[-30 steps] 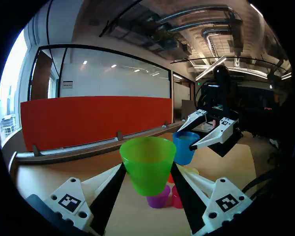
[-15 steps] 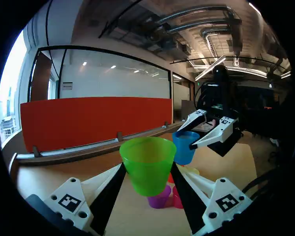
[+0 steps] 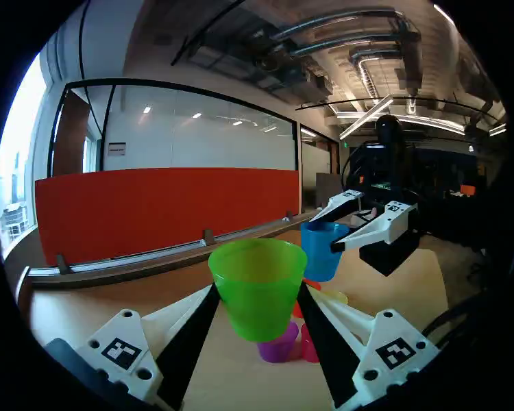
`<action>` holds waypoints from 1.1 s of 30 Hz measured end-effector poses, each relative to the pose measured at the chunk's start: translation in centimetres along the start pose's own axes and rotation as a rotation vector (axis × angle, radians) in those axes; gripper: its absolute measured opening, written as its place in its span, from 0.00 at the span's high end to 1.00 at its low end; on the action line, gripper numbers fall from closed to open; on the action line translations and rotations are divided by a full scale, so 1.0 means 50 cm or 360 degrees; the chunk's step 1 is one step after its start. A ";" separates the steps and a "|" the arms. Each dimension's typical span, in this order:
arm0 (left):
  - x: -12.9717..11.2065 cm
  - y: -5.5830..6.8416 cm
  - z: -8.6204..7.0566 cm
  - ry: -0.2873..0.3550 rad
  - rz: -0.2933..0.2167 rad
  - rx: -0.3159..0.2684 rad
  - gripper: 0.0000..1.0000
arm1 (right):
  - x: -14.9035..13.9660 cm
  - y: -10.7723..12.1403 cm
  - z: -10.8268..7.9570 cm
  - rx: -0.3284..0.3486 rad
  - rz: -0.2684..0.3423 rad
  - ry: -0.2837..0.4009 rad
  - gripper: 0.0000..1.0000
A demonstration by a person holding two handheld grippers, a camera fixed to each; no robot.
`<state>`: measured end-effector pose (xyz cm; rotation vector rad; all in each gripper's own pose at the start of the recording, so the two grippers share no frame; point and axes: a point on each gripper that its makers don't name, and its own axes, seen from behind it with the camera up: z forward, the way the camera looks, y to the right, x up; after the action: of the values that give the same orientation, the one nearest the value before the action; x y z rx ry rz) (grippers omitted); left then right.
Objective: Pour water
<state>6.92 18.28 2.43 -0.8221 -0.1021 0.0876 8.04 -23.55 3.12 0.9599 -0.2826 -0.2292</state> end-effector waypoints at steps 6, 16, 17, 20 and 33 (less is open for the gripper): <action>-0.001 0.004 0.003 -0.0007 0.0009 -0.0007 0.19 | 0.009 0.001 -0.001 -0.0016 -0.0002 0.0066 0.06; -0.004 0.008 0.004 -0.0012 0.0015 -0.0022 0.19 | 0.038 -0.010 0.005 -0.0009 -0.0023 0.0187 0.06; -0.004 0.008 0.004 -0.0013 0.0016 -0.0022 0.19 | 0.040 -0.012 0.005 -0.0005 -0.0027 0.0196 0.06; -0.006 0.008 0.004 -0.0015 0.0016 -0.0022 0.19 | 0.045 -0.017 0.008 -0.0003 -0.0037 0.0223 0.06; -0.010 0.011 -0.002 -0.0023 0.0025 -0.0033 0.19 | 0.073 -0.015 0.011 -0.0014 -0.0019 0.0299 0.06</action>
<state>6.42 18.53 1.95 -0.8431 -0.1102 0.1077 11.23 -25.53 3.26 0.9670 -0.1035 -0.1496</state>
